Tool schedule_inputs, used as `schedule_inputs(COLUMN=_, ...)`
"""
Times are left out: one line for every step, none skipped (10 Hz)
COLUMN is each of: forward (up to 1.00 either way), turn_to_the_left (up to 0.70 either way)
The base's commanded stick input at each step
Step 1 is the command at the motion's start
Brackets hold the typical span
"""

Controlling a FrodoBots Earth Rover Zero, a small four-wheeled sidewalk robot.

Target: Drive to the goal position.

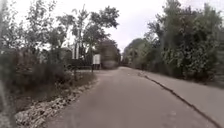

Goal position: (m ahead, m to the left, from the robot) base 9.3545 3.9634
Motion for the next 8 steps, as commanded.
schedule_inputs(forward=0.7, turn_to_the_left=-0.06)
schedule_inputs(forward=0.7, turn_to_the_left=0.0)
schedule_inputs(forward=0.7, turn_to_the_left=0.0)
schedule_inputs(forward=0.7, turn_to_the_left=0.0)
schedule_inputs(forward=0.7, turn_to_the_left=0.0)
schedule_inputs(forward=0.7, turn_to_the_left=0.0)
schedule_inputs(forward=0.7, turn_to_the_left=0.0)
schedule_inputs(forward=0.7, turn_to_the_left=0.0)
